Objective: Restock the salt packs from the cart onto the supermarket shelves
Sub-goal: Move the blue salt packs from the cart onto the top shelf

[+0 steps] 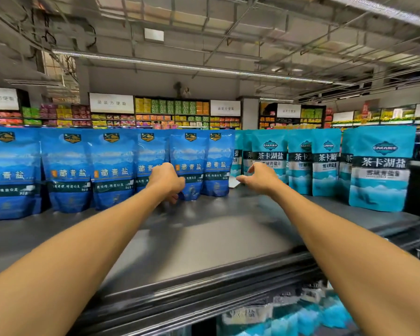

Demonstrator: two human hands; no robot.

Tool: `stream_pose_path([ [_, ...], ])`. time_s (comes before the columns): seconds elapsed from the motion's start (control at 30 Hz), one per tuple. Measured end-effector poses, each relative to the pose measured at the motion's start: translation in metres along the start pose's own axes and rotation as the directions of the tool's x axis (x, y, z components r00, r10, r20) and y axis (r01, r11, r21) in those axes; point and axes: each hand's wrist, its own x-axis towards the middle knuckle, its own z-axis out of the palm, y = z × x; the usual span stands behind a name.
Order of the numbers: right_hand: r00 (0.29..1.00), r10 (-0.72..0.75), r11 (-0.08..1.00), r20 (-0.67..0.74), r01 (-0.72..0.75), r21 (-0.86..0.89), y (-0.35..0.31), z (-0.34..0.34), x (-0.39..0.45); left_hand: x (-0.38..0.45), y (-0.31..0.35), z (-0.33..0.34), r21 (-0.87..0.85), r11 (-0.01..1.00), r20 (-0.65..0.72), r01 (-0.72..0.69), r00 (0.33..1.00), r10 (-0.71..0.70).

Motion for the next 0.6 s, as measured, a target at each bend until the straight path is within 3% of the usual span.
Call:
stream_pose_path([
  [0.23, 0.986, -0.064, 0.911, -0.151, 0.119, 0.394, 0.005, -0.057, -0.091, -0.066, 0.057, -0.016, -0.091, 0.955, -0.122, -0.281, 0.955, 0.269],
  [0.4, 0.951, -0.088, 0.837, -0.297, 0.232, 0.496, 0.027, -0.091, -0.185, -0.137, 0.111, 0.009, -0.346, 0.816, -0.133, -0.463, 0.885, 0.446],
  [0.5, 0.887, -0.022, 0.790, -0.461, 0.298, 0.535, 0.061, -0.101, -0.248, -0.191, 0.128, 0.032, -0.613, 0.655, -0.053, -0.441, 0.851, 0.523],
  [0.6, 0.812, 0.101, 0.808, -0.575, 0.270, 0.523, 0.111, -0.106, -0.322, -0.252, 0.132, 0.074, -0.782, 0.530, 0.054, -0.326, 0.813, 0.580],
])
